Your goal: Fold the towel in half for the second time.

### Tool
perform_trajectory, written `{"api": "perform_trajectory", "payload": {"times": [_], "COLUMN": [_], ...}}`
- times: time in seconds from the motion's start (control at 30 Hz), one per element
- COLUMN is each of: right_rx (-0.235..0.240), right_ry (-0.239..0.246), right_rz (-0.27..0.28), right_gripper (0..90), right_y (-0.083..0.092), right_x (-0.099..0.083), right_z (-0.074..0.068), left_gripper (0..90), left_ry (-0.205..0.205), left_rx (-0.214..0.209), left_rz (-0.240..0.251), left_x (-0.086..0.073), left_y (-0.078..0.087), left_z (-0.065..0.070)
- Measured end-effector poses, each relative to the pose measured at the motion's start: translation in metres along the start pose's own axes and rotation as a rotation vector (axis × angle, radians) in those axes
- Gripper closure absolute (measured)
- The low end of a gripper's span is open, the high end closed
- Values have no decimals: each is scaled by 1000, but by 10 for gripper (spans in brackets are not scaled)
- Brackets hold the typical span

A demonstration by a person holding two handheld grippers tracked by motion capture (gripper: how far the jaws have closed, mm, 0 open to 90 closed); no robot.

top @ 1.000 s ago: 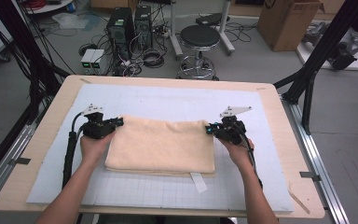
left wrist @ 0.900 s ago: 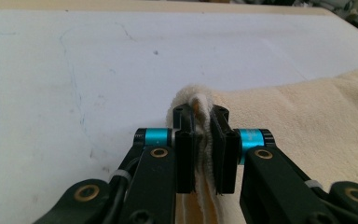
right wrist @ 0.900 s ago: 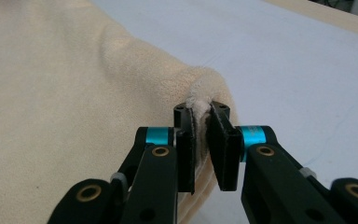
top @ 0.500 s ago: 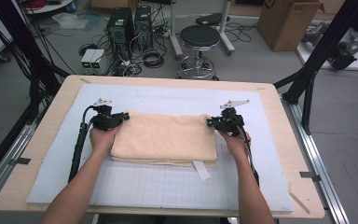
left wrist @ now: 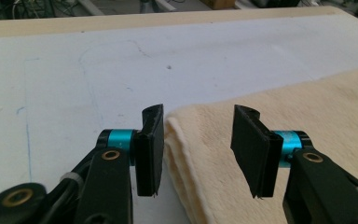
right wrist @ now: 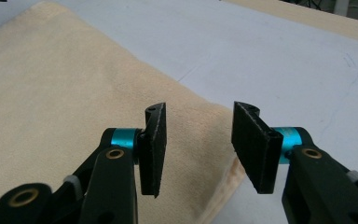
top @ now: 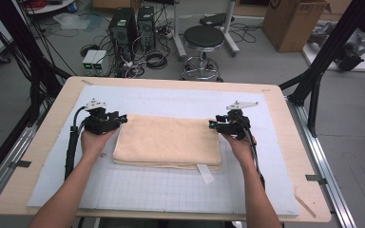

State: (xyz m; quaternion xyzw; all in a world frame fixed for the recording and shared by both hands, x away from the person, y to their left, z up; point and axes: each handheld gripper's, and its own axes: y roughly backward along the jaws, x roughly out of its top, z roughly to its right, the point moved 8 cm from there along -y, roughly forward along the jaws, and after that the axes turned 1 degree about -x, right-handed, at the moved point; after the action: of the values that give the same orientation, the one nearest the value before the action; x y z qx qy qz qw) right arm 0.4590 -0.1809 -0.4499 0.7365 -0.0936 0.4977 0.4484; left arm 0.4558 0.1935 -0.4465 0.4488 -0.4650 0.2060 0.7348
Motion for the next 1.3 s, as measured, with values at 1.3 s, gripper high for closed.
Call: {"api": "perform_trajectory", "payload": {"times": [1.3], "right_rx": [73], "right_ry": [30], "right_rz": [31], "right_gripper": [218], "right_y": [24], "right_x": [-18], "right_z": [-54], "left_gripper": [398], "left_ry": [-161], "left_rx": [-174], "left_rz": [8], "left_x": [-30], "left_y": [58], "left_z": [46]}}
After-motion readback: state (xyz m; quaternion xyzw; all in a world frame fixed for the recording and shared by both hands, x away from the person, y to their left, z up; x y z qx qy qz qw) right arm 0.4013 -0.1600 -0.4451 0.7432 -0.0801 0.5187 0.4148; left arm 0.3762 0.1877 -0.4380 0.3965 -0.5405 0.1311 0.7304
